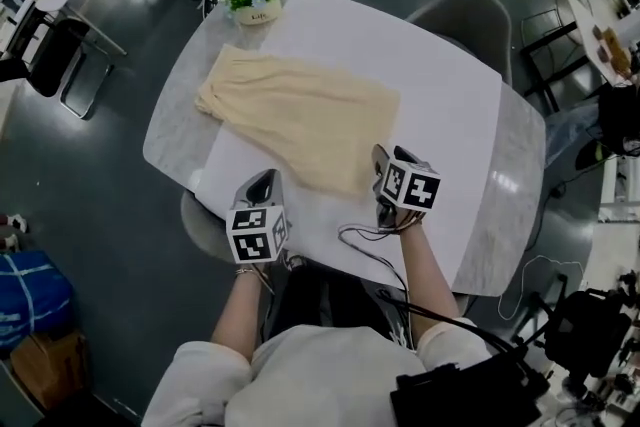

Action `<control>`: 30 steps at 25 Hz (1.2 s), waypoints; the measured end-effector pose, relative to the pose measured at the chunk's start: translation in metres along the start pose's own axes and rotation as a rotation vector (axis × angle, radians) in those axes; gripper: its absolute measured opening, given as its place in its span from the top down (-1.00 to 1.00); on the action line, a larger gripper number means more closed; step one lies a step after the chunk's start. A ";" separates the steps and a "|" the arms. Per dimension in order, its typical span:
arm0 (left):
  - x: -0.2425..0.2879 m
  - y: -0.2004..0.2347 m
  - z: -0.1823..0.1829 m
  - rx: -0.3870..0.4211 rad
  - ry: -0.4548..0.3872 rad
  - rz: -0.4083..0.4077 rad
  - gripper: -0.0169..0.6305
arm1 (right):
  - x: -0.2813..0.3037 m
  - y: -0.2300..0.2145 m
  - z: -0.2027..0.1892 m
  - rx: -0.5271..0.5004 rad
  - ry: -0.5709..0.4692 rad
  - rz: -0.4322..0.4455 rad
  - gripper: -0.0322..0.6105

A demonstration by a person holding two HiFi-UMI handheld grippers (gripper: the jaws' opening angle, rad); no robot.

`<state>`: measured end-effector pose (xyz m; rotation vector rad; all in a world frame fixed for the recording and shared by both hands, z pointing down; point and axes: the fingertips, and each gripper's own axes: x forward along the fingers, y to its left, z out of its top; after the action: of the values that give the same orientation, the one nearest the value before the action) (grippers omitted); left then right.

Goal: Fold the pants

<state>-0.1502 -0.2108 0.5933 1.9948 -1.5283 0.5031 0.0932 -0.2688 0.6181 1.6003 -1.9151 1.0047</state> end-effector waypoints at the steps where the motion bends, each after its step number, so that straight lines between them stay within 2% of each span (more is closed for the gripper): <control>1: 0.002 0.002 -0.003 -0.001 0.004 0.007 0.91 | 0.006 -0.001 -0.001 0.000 0.007 0.002 0.32; 14: 0.014 0.022 -0.031 -0.040 0.024 0.075 0.91 | 0.055 -0.019 -0.015 0.020 0.060 -0.017 0.33; 21: 0.018 0.027 -0.036 -0.052 0.030 0.082 0.91 | 0.060 -0.021 -0.018 -0.041 0.080 -0.084 0.43; 30: 0.011 0.024 -0.043 -0.050 0.041 0.082 0.91 | 0.059 -0.019 -0.017 -0.077 0.105 -0.125 0.49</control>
<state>-0.1687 -0.1963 0.6379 1.8794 -1.5872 0.5301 0.0965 -0.2948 0.6763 1.5706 -1.7404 0.9339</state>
